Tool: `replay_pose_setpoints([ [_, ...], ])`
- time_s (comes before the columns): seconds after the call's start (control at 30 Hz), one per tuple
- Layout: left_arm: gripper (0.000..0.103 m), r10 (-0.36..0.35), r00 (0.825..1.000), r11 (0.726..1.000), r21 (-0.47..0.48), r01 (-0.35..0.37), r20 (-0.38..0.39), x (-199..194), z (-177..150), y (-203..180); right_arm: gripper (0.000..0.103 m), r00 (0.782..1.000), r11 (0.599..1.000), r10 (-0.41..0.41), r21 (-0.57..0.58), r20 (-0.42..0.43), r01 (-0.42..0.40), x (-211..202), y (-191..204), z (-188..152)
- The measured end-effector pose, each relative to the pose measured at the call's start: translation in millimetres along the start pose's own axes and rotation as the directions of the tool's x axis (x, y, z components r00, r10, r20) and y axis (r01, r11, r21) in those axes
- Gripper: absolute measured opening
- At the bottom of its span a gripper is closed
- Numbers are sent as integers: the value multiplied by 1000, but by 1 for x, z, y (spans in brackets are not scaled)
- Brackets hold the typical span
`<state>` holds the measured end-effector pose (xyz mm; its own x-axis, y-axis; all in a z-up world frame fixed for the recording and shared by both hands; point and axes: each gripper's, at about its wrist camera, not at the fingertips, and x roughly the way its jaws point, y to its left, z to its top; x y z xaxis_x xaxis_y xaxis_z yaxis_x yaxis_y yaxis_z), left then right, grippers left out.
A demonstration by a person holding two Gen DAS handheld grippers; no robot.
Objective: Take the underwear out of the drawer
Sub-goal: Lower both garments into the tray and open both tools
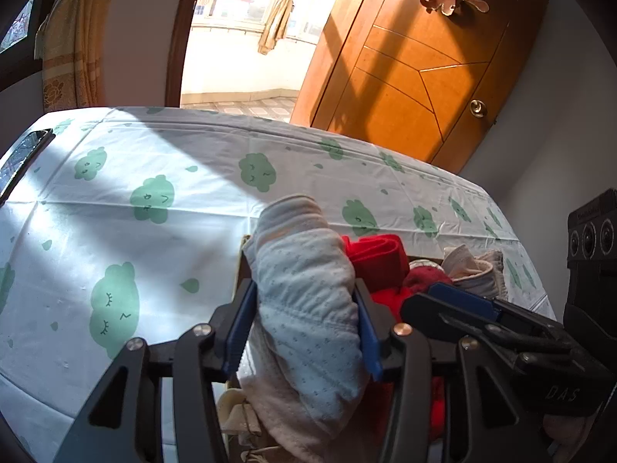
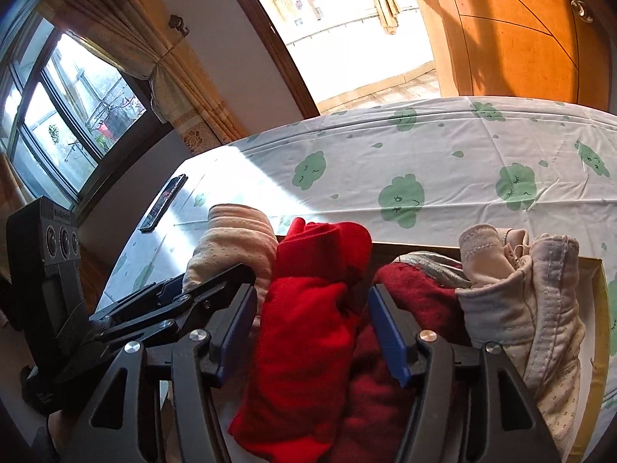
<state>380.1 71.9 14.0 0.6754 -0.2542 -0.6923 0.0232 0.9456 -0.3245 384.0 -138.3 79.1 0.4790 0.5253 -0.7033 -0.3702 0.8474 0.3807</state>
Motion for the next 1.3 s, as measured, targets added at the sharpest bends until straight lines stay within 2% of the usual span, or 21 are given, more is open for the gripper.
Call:
replay_pose_setpoints([
  [0.07,56,9,1000,1000,-5,-9,8,-5,-4,0,73,1000,1000,-3,-3,17,3,-8,1,-2],
  [0.13,56,4,1000,1000,-4,-4,12,-10,-7,-2,77,1000,1000,2,-4,27,-2,-16,2,-6],
  [0.7,56,-24,996,999,23,23,84,-62,-51,-17,80,997,996,37,-82,65,-32,-98,0,-71],
  [0.97,56,-81,990,996,50,76,115,-96,-87,-29,81,994,991,80,-115,79,-71,-131,0,-111],
  [1.07,61,-101,987,994,63,94,123,-108,-102,-32,82,992,988,87,-138,89,-74,-142,1,-129],
  [1.3,62,-130,983,988,103,117,130,-130,-137,-40,83,990,982,98,-173,97,-80,-157,-1,-172],
])
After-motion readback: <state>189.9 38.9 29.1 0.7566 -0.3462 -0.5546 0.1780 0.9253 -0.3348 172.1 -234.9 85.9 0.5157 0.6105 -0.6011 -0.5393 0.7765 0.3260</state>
